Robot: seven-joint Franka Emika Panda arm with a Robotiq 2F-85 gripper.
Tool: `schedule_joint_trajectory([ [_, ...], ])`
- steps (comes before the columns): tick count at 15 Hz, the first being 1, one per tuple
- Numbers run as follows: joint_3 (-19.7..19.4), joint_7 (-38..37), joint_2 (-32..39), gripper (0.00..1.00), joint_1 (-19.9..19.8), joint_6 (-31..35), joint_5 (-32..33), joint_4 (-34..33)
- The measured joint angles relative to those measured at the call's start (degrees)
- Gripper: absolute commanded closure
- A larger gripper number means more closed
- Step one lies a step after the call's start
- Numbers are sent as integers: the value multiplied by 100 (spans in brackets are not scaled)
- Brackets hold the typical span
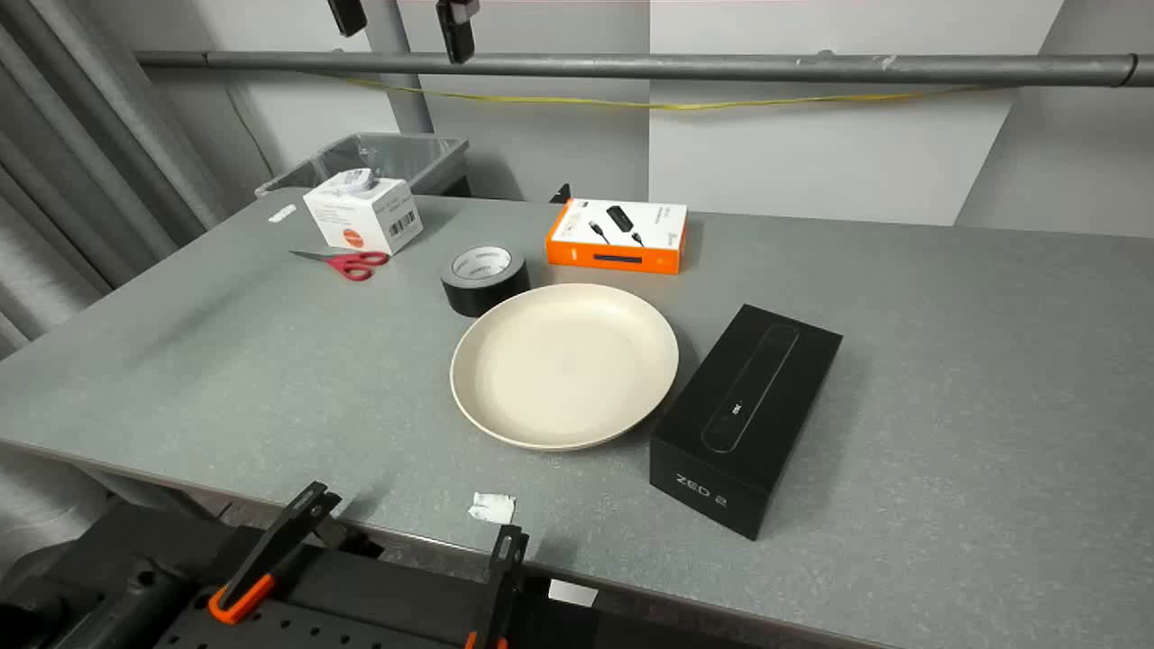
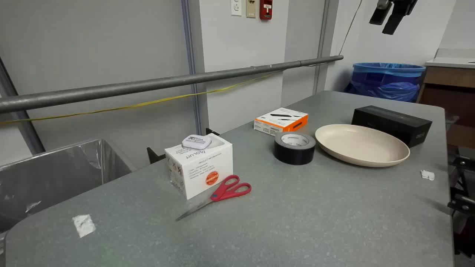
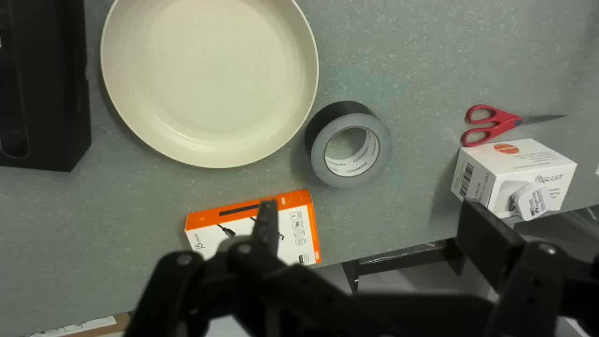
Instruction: Put the tape on the plate
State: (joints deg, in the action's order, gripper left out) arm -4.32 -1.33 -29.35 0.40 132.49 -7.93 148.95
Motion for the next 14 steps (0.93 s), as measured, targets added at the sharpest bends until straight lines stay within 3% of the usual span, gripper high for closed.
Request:
schedule_joint_trajectory([
  [6, 157, -4, 263, 0, 10, 162, 3, -68],
  [10, 592, -222, 1414, 0, 41, 1115, 67, -332],
  [14, 766, -697, 2742, 0, 40, 1834, 662, -827],
])
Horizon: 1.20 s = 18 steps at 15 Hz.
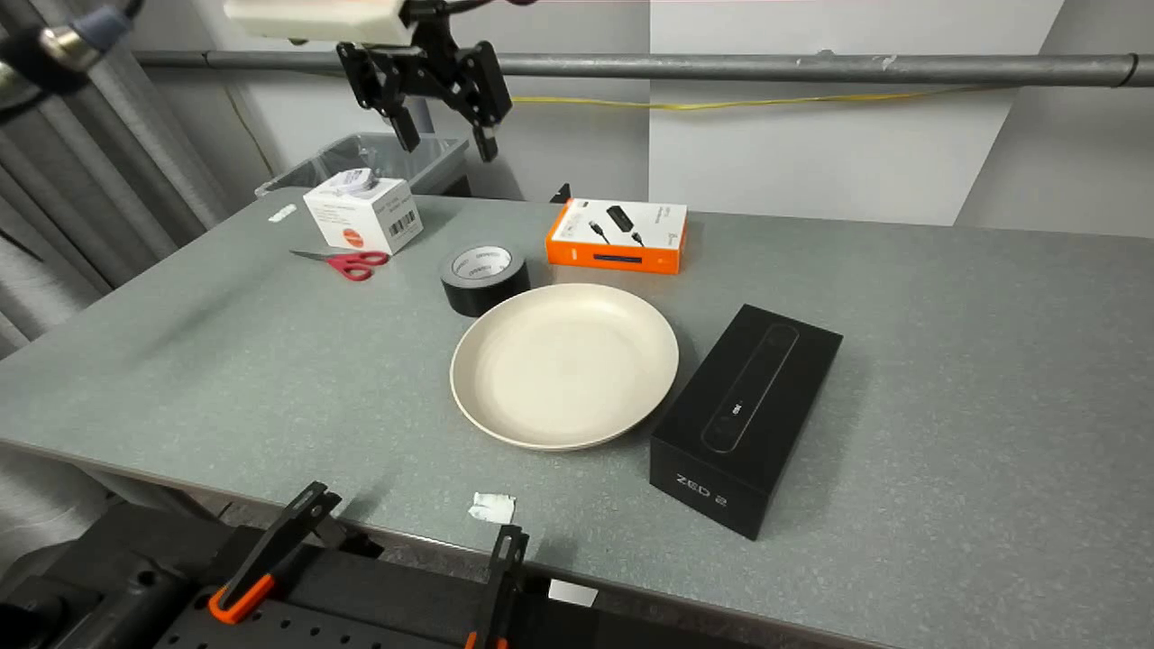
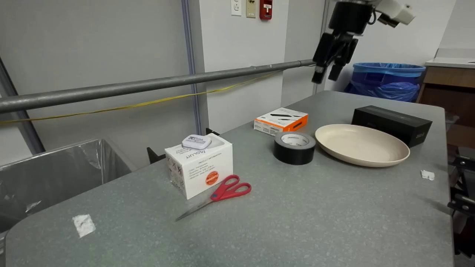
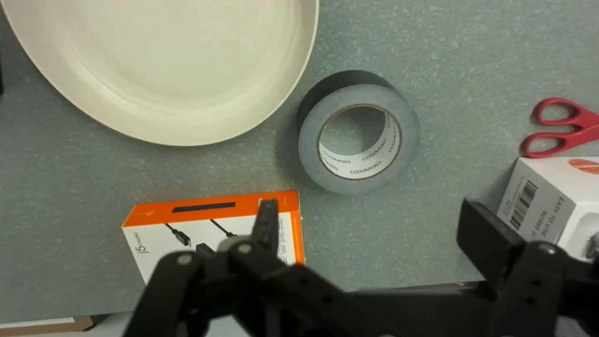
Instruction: Put the tape on the plate
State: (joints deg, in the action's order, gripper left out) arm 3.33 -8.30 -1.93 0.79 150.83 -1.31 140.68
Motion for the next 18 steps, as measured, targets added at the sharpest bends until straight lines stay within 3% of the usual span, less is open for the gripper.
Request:
schedule_joint_trajectory([
  [3, -53, -296, 632, 0, -2, 18, 360, -414],
  [11, -90, -360, 834, 0, 3, 11, 400, -584],
  [18, -307, -910, 1851, 0, 221, 14, 654, -1163],
])
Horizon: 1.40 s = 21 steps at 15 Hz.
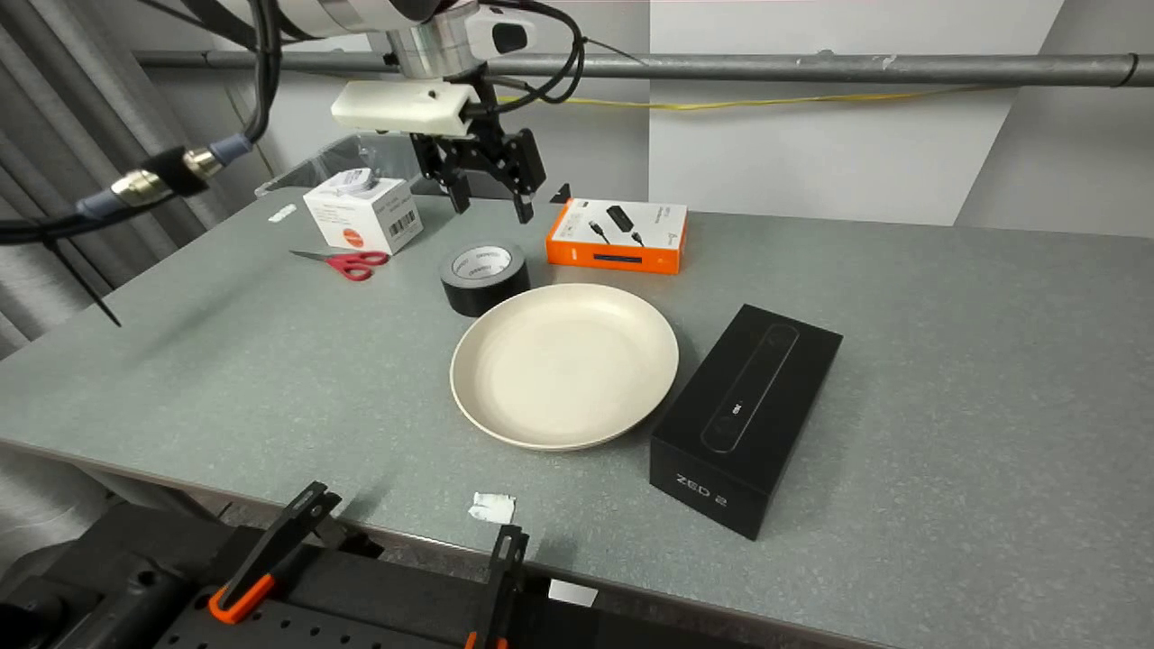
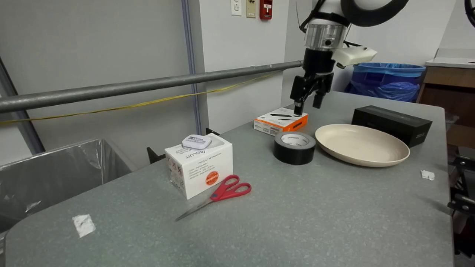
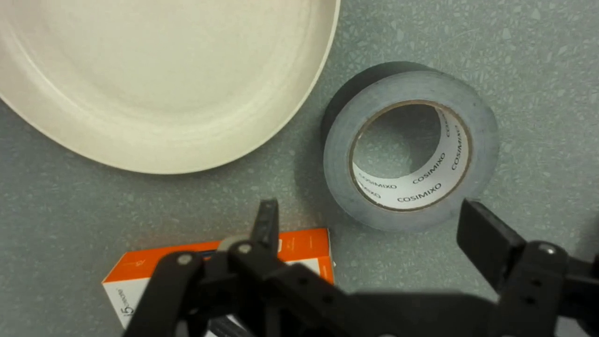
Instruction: Put the tape on the plate
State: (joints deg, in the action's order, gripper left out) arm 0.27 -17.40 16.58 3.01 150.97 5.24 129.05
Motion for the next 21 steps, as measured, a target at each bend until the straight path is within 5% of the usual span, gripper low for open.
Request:
schedule_joint_trajectory([
  [11, -486, -297, 1169, 0, 603, -476, 156, -873],
  [12, -508, -297, 1185, 25, 608, -526, 174, -889],
  [13, -538, -296, 1206, 26, 612, -534, 215, -906],
  [21, -546, -256, 1664, 88, 589, -442, 177, -1385],
])
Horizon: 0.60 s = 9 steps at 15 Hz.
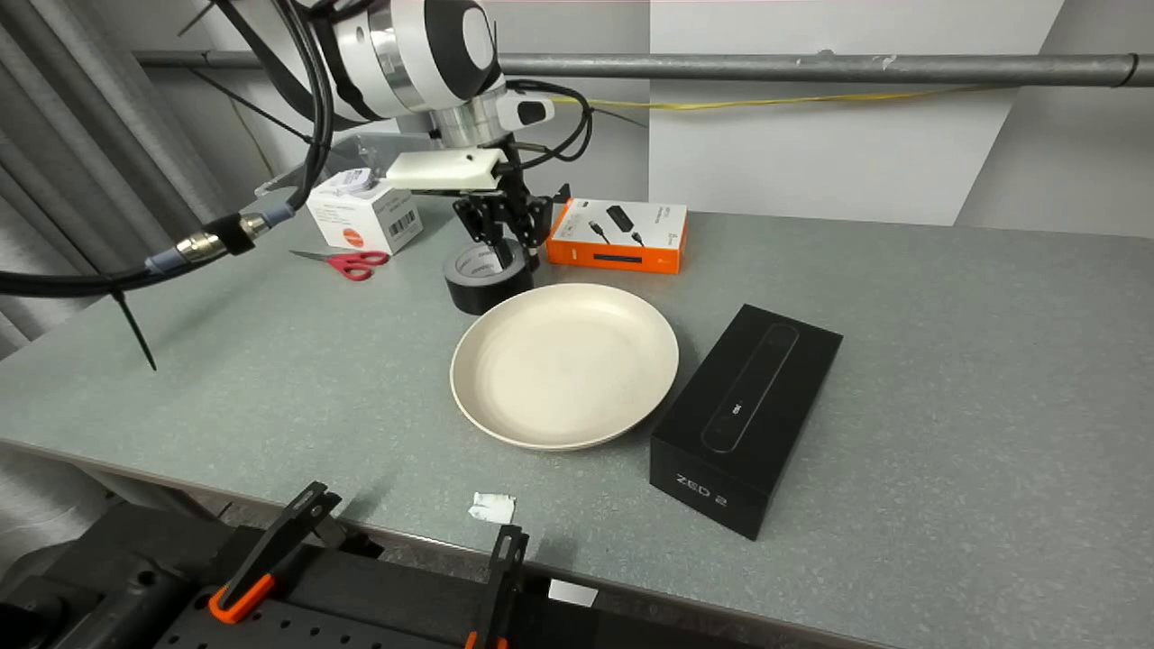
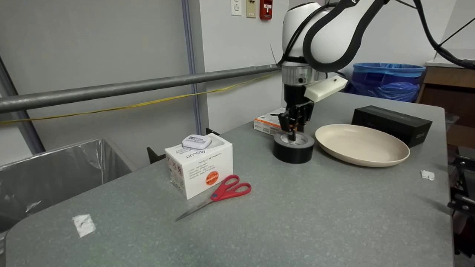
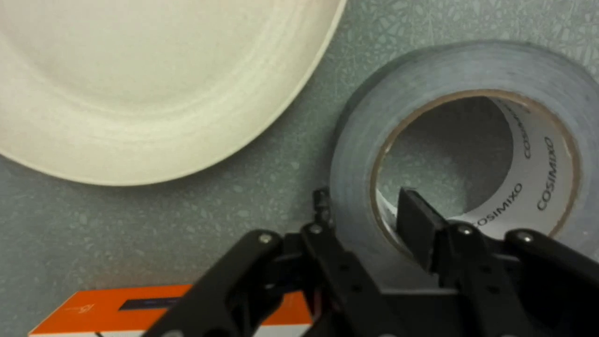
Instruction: Put the tape on the plate
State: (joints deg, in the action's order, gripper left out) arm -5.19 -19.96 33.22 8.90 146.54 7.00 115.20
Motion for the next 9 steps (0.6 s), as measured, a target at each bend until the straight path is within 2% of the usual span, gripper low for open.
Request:
schedule_joint_trajectory([
  [3, 38, 45, 68, 96, -11, -52, -90, -95],
  [7, 67, 77, -13, 93, -22, -58, -199, -130],
  [9, 45, 142, -278, 93, -43, -35, -197, 36],
])
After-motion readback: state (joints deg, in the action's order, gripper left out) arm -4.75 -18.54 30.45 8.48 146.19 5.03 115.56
